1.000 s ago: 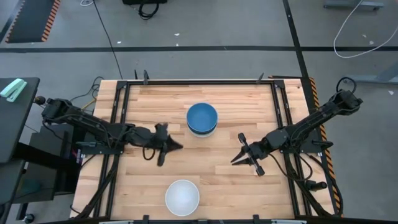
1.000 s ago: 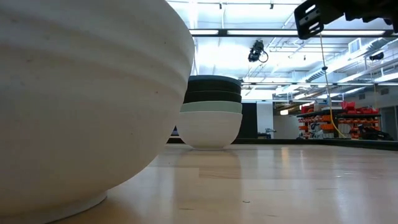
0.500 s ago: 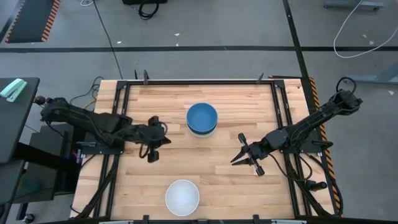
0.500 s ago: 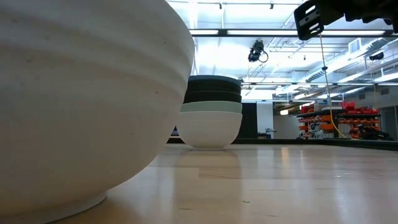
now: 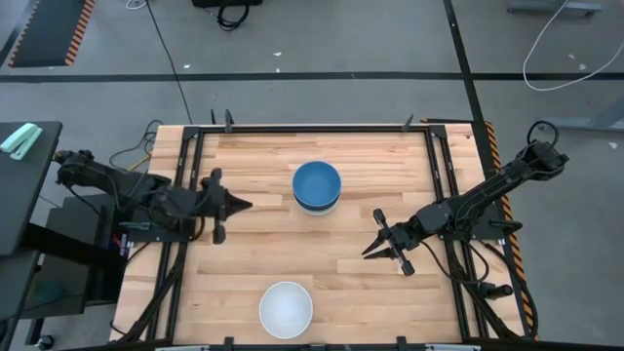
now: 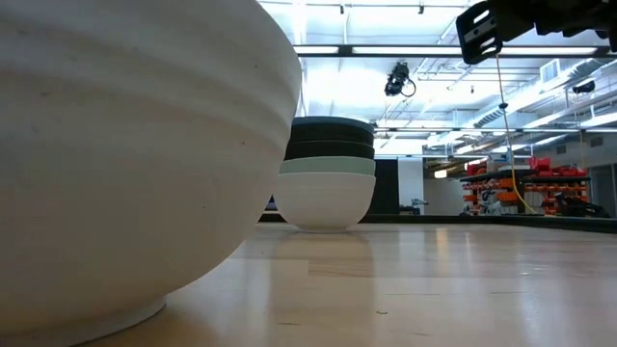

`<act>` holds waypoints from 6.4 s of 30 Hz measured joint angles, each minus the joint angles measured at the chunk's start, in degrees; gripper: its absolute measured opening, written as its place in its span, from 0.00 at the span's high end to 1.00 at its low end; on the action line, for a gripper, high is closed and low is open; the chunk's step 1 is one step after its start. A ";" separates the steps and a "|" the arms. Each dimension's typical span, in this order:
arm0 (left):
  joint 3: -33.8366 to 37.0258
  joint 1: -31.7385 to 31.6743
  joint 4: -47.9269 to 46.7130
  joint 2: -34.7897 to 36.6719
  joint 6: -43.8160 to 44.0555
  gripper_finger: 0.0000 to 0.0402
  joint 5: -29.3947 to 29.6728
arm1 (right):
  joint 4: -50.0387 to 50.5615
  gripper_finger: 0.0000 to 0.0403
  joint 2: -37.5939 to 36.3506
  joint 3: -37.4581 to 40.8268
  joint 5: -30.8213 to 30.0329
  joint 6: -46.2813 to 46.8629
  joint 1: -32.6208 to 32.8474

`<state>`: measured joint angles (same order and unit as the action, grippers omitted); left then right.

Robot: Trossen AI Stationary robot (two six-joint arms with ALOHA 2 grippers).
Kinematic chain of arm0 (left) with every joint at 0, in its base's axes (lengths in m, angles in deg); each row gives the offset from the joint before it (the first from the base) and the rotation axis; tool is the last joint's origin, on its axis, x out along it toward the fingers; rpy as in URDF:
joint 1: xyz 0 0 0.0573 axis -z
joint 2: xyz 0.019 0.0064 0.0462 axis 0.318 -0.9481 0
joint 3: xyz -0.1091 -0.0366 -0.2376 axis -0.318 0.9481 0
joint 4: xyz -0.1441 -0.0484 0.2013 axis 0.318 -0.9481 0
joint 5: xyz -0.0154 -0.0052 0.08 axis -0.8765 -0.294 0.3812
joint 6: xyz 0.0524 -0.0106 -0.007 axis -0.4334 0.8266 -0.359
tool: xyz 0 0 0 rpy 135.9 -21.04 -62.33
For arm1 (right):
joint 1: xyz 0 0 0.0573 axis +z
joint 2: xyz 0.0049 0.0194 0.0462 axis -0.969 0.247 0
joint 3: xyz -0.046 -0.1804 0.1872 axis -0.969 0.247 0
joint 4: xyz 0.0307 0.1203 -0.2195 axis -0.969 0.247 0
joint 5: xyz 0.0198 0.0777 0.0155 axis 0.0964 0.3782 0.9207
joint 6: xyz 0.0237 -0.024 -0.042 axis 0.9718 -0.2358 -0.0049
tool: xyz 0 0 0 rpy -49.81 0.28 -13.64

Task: Nest bowls inside each other
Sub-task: Stack the white bowl on top of the blue bowl

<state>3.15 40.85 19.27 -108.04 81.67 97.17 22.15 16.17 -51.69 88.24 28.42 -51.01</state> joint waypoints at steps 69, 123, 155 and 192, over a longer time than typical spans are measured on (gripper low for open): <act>-20.15 6.75 -5.52 -52.58 46.29 0.78 -34.78 | 4.21 0.87 0.02 -0.02 0.00 4.87 -0.02; -21.15 8.63 -2.31 -58.73 47.70 0.80 -35.79 | 5.57 0.87 0.07 -0.02 0.00 5.33 -0.02; -21.28 -1.21 -11.44 -60.20 30.24 0.98 -32.48 | 5.97 0.87 0.59 -0.01 -0.01 5.35 -0.01; -50.38 -17.37 -41.31 -54.01 8.74 0.98 -26.03 | 6.97 0.92 0.59 0.00 -0.03 4.27 -0.01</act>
<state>-47.23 23.48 -22.04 -162.05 90.41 71.14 29.12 16.76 -51.69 88.21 32.69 -51.02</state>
